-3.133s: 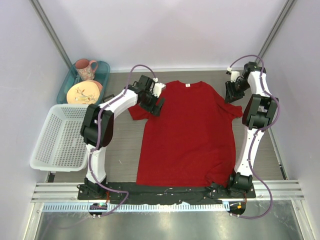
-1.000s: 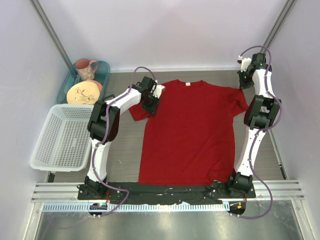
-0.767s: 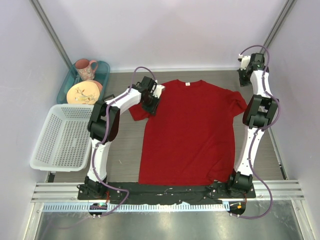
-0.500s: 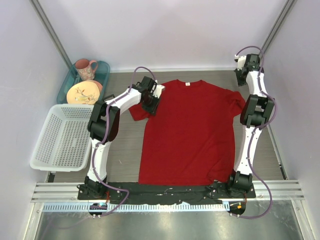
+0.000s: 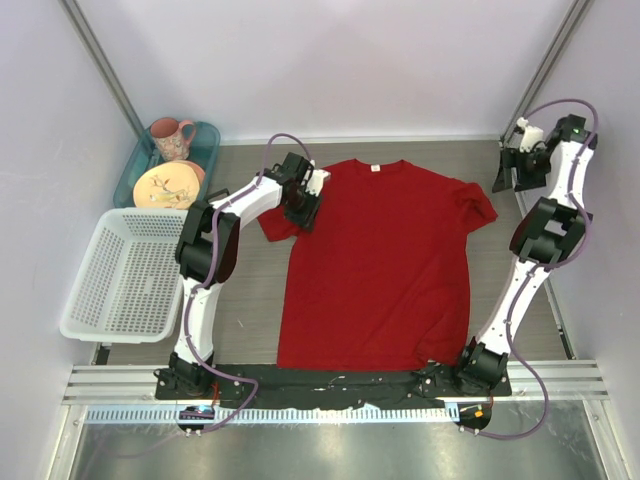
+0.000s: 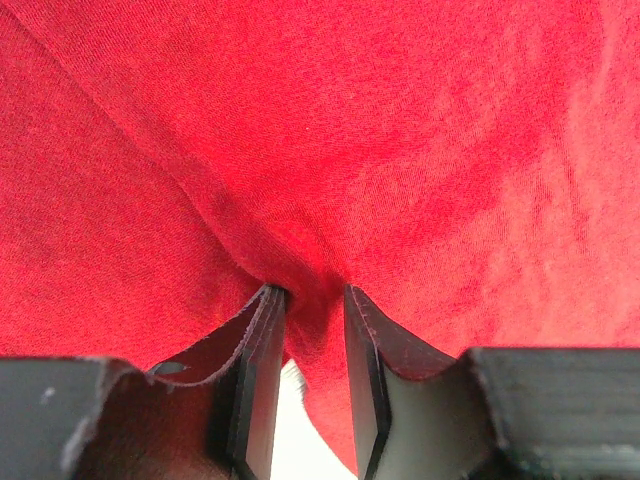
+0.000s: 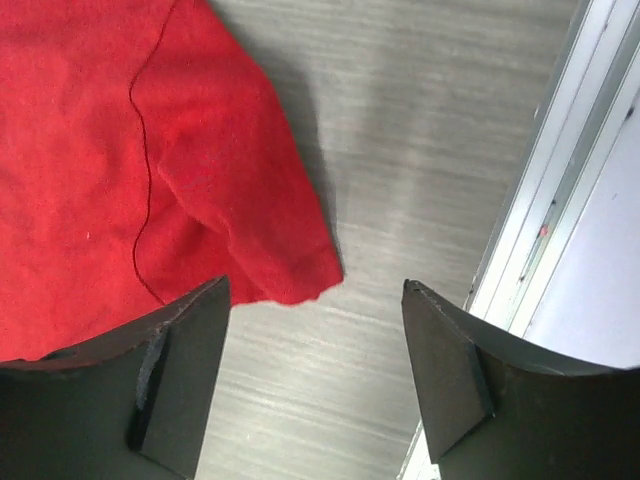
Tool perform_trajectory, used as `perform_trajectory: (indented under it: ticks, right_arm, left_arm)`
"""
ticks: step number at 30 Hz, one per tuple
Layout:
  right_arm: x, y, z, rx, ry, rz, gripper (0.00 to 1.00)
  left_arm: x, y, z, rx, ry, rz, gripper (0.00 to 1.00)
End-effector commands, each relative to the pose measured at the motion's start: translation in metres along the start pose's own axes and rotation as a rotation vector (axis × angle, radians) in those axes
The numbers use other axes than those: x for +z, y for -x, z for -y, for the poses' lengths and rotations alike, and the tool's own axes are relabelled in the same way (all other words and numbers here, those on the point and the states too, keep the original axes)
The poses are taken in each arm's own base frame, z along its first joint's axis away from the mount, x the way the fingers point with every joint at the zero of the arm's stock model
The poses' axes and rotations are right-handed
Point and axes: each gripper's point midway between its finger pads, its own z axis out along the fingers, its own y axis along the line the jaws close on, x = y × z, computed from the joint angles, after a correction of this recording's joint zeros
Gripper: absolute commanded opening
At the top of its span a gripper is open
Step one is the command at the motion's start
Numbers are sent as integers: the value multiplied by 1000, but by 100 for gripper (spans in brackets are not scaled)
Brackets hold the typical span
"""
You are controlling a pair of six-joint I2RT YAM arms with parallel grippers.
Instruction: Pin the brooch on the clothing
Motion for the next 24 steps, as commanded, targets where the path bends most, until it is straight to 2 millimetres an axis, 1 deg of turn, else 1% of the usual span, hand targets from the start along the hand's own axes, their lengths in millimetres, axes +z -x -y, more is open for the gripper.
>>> perform_trajectory:
  ticks: [1,2,3,5,6,8,9,10,11,12,14,15,17,18,20,22,23,24]
  right_arm:
    - [-10,-10,-22,42,137,-12,71]
    - [-5,-13,-19,56,133,-17,64]
    - [1,-18,-19,65,138,-30,61]
    - [7,-21,-16,84,134,-37,55]
    - [12,-26,-14,101,127,-53,53]
    - [18,-28,-9,107,106,-56,51]
    - [23,-35,-6,115,92,-77,50]
    - [26,-37,-3,119,80,-82,49]
    - [30,-34,2,115,59,-67,47]
    - [33,-39,3,128,51,-78,46]
    - [39,-40,10,123,14,-80,41]
    - [43,-44,9,122,7,-94,40]
    - [48,-48,18,119,-40,-107,35]
    - [52,-54,18,122,-48,-123,34]
    - [60,-59,28,126,-91,-138,30]
    - [63,-58,36,125,-123,-142,28]
    - [67,-60,44,121,-153,-148,27]
    - [66,-56,49,115,-177,-138,26]
  left_arm:
    - [5,-15,-4,-21,1,-48,34]
    - [5,-15,-4,-21,0,-49,34]
    - [4,-15,-3,-18,0,-49,34]
    - [4,-15,-4,-20,-1,-49,34]
    - [3,-14,-4,-21,0,-46,34]
    - [2,-13,-3,-19,-2,-40,34]
    - [2,-12,-2,-19,-3,-38,34]
    - [2,-13,-2,-20,-3,-41,34]
    - [2,-12,-2,-21,-4,-40,34]
    - [2,-13,-3,-24,-4,-41,34]
    - [2,-13,-2,-21,-4,-40,34]
    - [2,-13,-3,-21,-1,-40,34]
    - [1,-12,-3,-20,1,-37,33]
    - [2,-12,-3,-17,2,-39,33]
    - [2,-11,-4,-20,4,-37,33]
    - [2,-11,-4,-18,10,-38,33]
    - [3,-13,-5,-18,12,-41,33]
    - [3,-14,-5,-19,14,-46,33]
